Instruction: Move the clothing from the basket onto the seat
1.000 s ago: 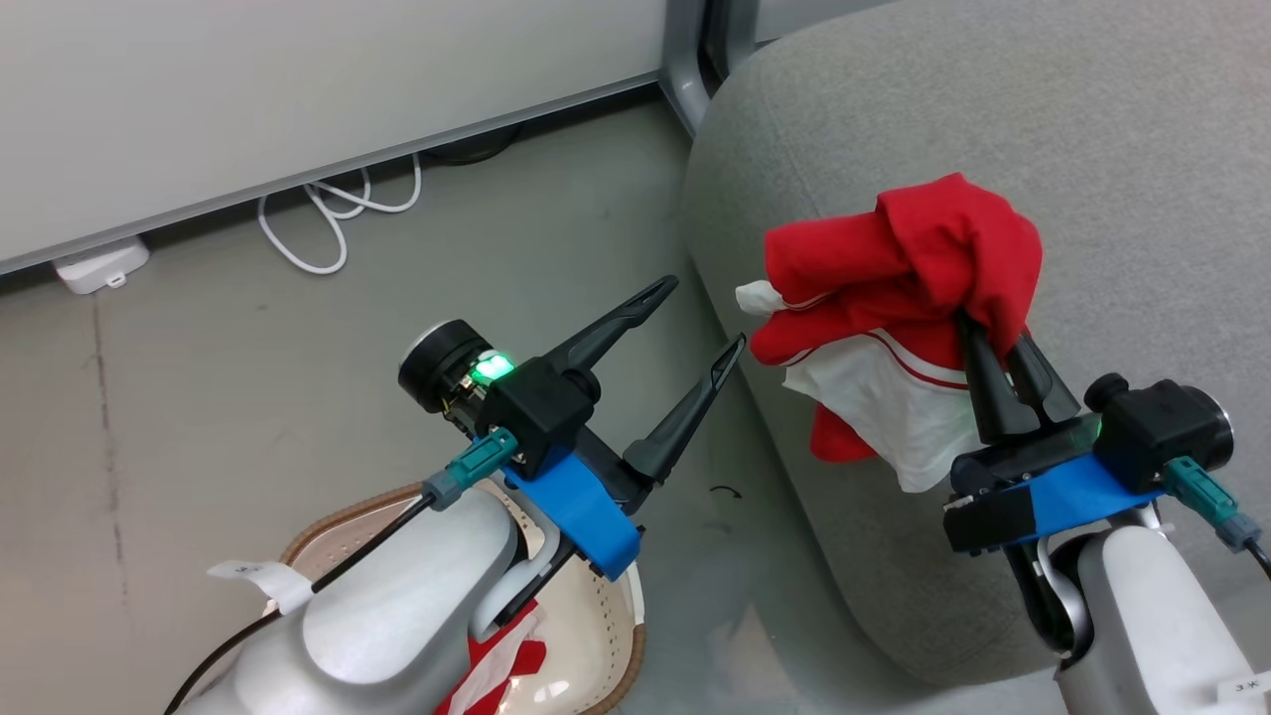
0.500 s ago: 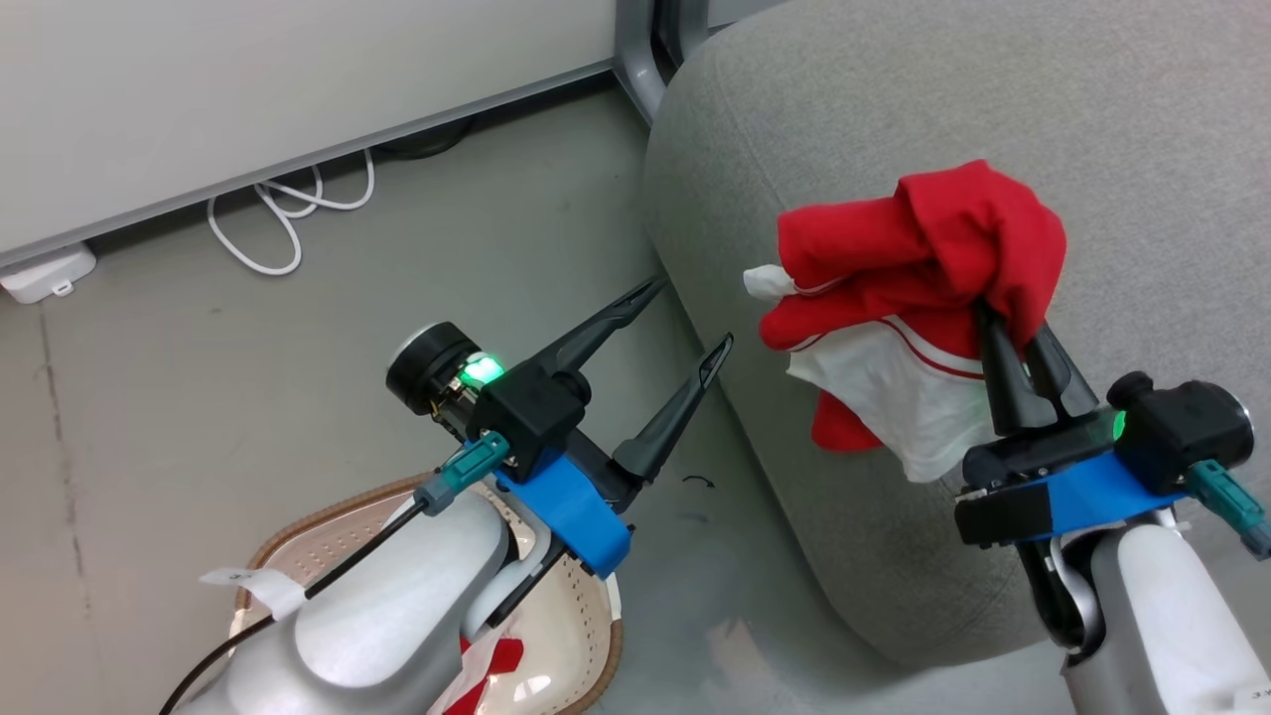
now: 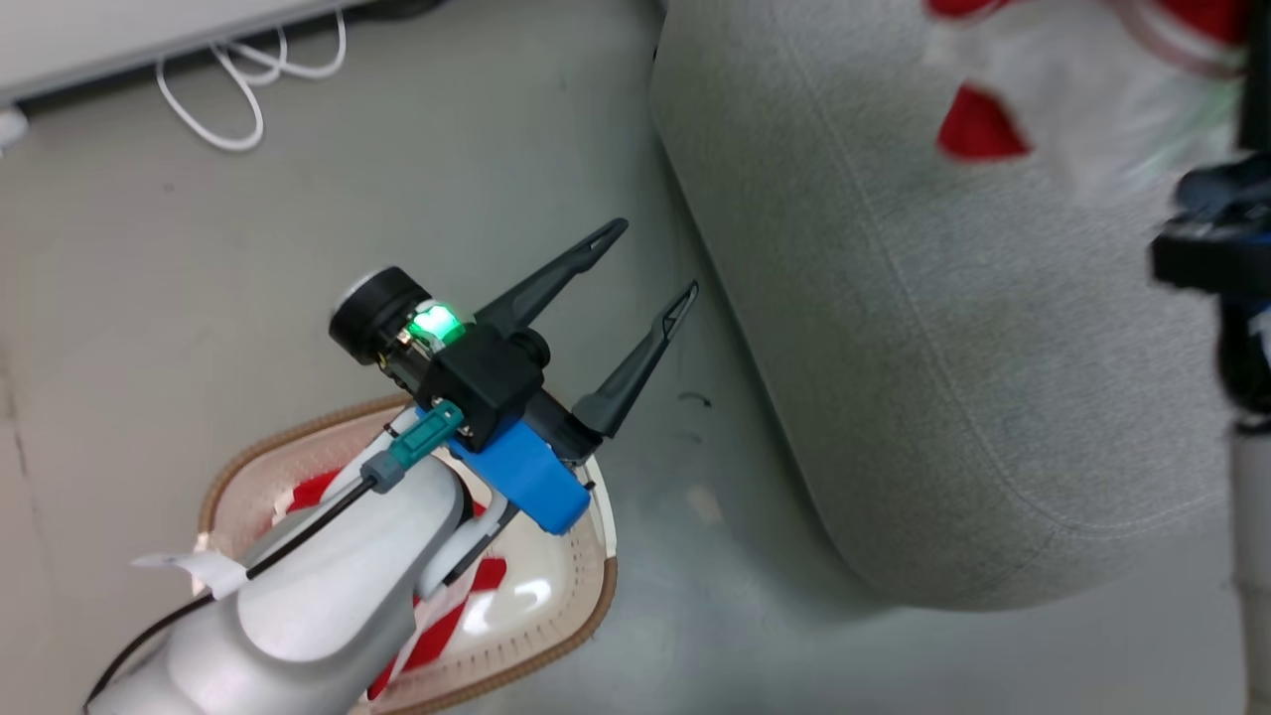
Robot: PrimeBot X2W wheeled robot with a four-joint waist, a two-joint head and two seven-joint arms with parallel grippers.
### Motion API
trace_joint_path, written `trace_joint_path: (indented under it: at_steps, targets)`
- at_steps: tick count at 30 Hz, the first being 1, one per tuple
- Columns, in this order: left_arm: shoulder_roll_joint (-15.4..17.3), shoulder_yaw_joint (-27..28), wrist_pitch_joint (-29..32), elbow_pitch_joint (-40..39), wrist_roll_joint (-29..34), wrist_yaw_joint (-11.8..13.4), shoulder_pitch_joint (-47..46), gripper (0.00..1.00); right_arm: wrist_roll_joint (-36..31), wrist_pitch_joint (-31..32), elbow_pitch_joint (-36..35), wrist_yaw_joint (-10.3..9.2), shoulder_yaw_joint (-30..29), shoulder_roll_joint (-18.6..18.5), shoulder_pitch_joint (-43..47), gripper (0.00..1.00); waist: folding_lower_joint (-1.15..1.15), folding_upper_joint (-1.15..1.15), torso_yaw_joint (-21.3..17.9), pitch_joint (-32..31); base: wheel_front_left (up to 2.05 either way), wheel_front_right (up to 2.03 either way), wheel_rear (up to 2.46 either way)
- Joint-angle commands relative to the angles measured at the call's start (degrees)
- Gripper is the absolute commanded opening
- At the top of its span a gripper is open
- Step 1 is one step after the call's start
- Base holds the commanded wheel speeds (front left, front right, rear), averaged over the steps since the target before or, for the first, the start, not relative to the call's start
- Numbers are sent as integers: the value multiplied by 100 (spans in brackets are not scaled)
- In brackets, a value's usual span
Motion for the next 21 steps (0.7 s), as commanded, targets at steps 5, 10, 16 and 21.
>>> trace_joint_path:
  at_steps: [5,10,16,21]
  targets:
    - [182,74,72,-194,111,6,-320,100,-131,-3,73,2,-632,-380,-858,0,-1,0,176,932,0,0,0]
    - [261,117,114,-340,168,16,-535,100,-138,-4,310,1,-1268,-673,-1368,0,-1,0,294,1459,0,0,0]
    - [337,138,128,-426,217,19,-663,100,101,-3,996,2,-1815,-689,-1783,0,-1,0,368,1862,0,0,0]
    - [336,110,100,-453,255,18,-714,100,5,-5,1628,1,-2017,-675,-1770,0,-1,0,413,2019,0,0,0]
